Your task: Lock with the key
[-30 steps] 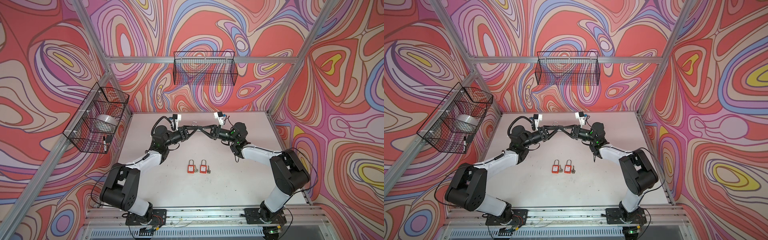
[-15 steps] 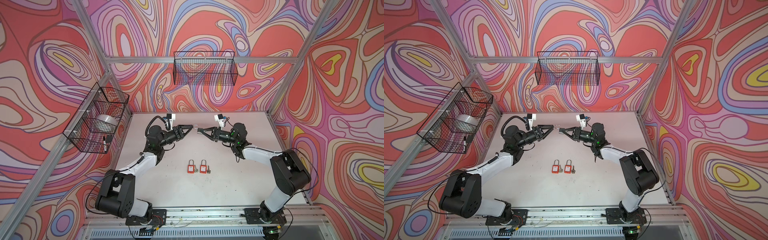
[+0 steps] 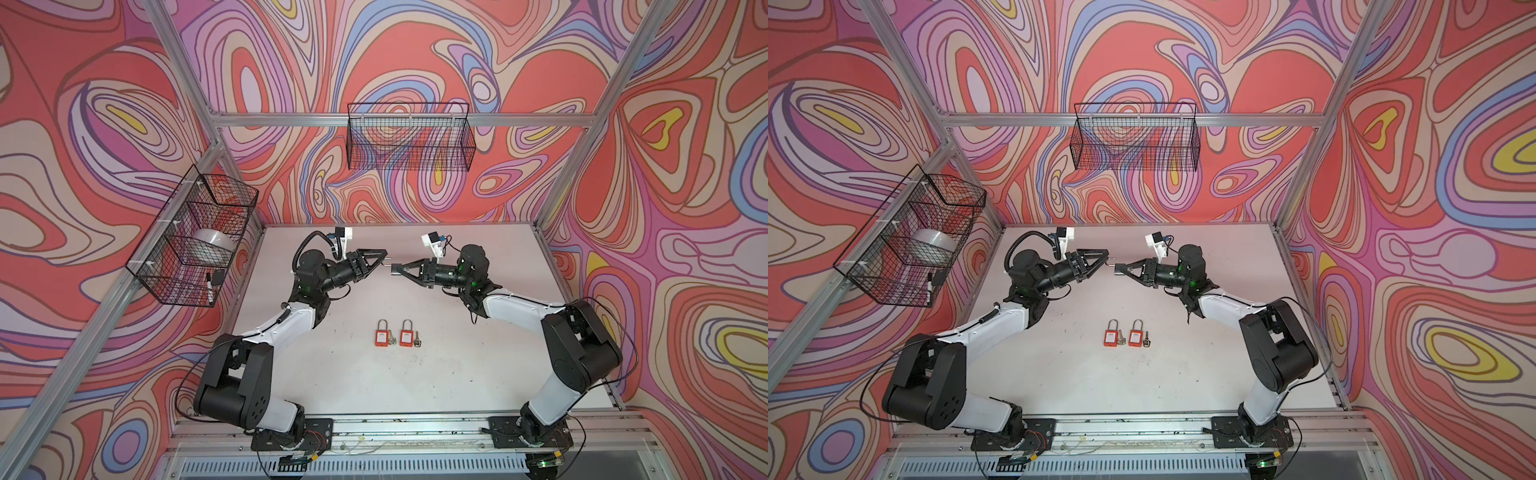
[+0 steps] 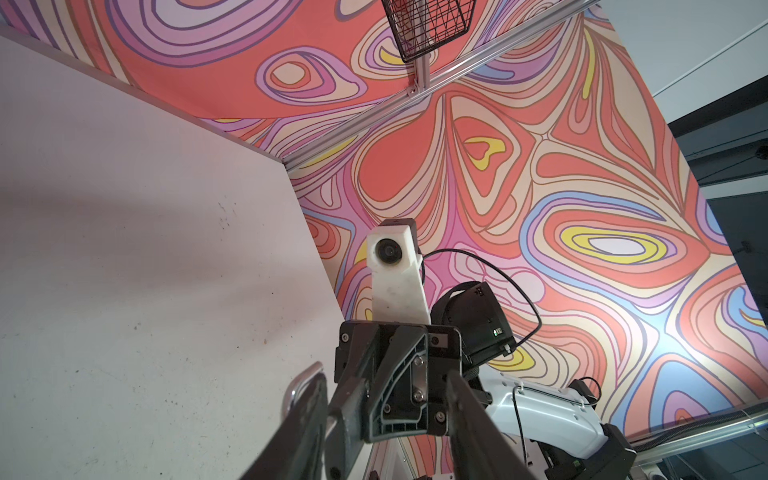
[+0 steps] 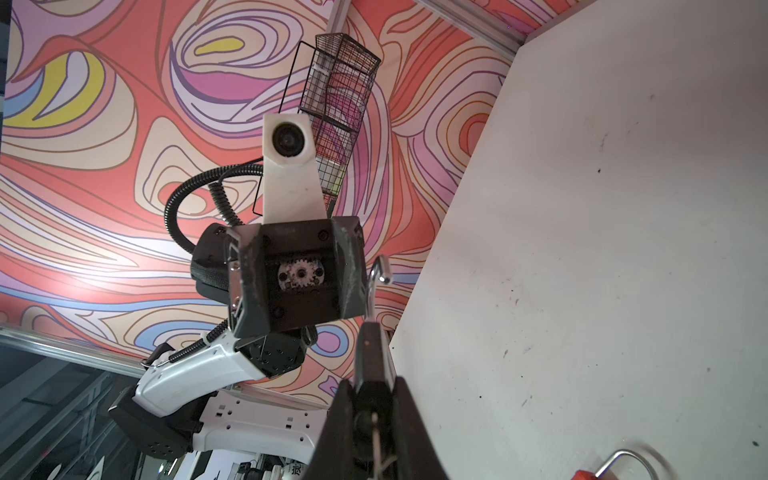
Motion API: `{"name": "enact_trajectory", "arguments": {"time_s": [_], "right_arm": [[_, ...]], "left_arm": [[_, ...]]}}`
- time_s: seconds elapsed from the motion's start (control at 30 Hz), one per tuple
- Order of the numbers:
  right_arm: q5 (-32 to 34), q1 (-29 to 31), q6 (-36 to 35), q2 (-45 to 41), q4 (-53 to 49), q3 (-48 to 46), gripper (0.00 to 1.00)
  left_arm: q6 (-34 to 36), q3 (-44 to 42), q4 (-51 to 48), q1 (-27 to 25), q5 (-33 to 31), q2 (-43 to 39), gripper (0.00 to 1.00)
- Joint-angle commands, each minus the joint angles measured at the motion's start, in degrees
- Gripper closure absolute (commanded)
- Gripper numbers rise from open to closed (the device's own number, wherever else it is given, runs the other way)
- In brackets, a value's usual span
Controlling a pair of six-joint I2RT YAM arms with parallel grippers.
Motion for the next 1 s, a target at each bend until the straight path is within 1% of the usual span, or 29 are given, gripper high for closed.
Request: {"name": "enact_trajectory", "arguments": {"time_s": [0.0, 0.23, 0.4, 0.63, 0.73, 0.87, 0.97], "right_arm": [[-2.23, 0.29, -0.48, -2.20, 1.78, 1.96, 1.00], [-2.44, 0.22, -0.83, -2.33, 1.51, 2.33, 1.00], [-2.43, 0.23, 1.96, -0.88, 5.51, 2.97, 1.00], [-2.36, 0.24, 2.12, 0.11, 5.56, 3.25, 1.00], [-2.29, 0.23, 1.36, 0.07, 4.76, 3.17, 1.00], [-2.16, 0.26, -0.41, -0.18, 2.68, 3.19, 1.00], [-2.03, 0.23, -0.77, -0.20, 2.43, 3.17, 1.00]], "left_arm": [[0.68, 1.02, 0.42, 0.26, 1.30, 0.32, 0.52], [1.52, 0.76, -1.03, 0.24, 2.09, 0.19, 0.52], [1.91, 0.21, -1.82, 0.22, 2.46, -0.56, 0.55], [2.95, -0.13, -3.43, 0.24, 2.40, -1.82, 0.69], [3.13, -0.30, -3.60, 0.26, 2.36, -2.00, 0.76], [3.13, -0.29, -3.69, 0.22, 2.54, -2.18, 0.83], [3.09, -0.30, -3.91, 0.26, 2.56, -2.18, 0.84]]}}
